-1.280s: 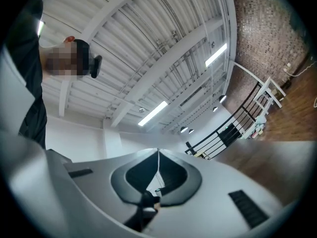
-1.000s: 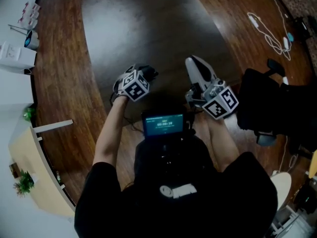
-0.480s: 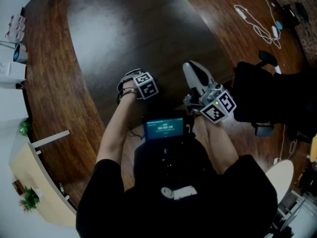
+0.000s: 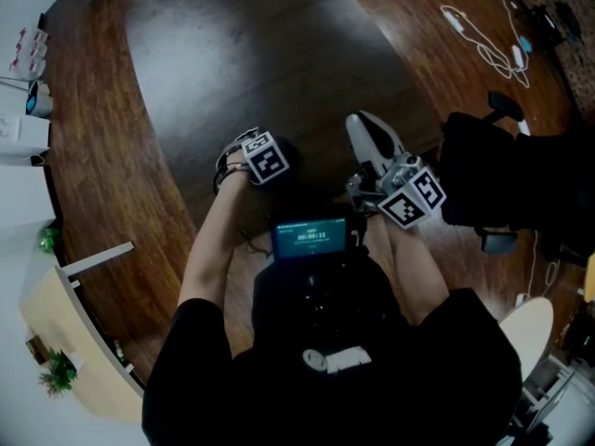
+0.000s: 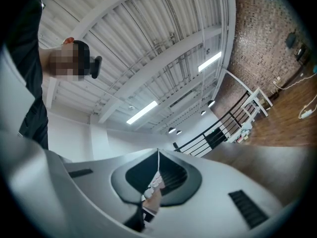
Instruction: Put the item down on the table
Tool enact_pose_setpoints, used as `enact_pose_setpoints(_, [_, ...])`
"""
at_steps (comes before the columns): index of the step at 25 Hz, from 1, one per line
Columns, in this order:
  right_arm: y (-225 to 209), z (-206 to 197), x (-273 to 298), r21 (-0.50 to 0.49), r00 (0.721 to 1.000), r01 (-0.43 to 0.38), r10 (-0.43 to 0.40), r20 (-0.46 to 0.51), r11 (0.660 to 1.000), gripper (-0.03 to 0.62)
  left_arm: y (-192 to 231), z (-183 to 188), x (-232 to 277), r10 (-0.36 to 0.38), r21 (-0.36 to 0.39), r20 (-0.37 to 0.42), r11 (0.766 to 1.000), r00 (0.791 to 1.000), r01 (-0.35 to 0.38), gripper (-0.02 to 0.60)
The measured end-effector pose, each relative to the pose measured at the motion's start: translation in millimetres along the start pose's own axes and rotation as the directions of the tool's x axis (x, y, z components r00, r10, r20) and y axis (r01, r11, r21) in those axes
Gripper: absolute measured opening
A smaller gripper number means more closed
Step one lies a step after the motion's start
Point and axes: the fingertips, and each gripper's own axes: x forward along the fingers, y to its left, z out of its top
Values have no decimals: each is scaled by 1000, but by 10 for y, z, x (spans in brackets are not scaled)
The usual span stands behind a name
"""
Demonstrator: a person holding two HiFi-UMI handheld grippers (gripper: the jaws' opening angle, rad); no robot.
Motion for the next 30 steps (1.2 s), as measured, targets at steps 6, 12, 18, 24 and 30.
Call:
enact_pose_setpoints(6, [35, -1, 32, 13, 1000, -27, 27, 5, 1000, 9, 89, 157, -238, 21, -100, 140, 995, 990, -7, 334])
enact_pose_setpoints(12, [80, 8, 63, 22, 998, -65, 65, 9, 998, 9, 180, 212, -518, 79, -172, 245, 984, 966, -36, 334])
enact_pose_setpoints(18, [214, 137, -74, 30, 993, -114, 113, 28, 993, 9, 208, 323, -1118, 246, -353, 455, 932, 856, -80, 333])
enact_pose_setpoints(24, [331, 240, -299, 55, 985, -167, 165, 42, 984, 9, 168, 174, -2403, 600, -665, 734, 730, 317, 159, 2])
enact_pose_setpoints(30, [442, 309, -602, 89, 974, -223, 219, 51, 971, 9, -436, -221, -3310, 751, -581, 631, 623, -194, 524, 0])
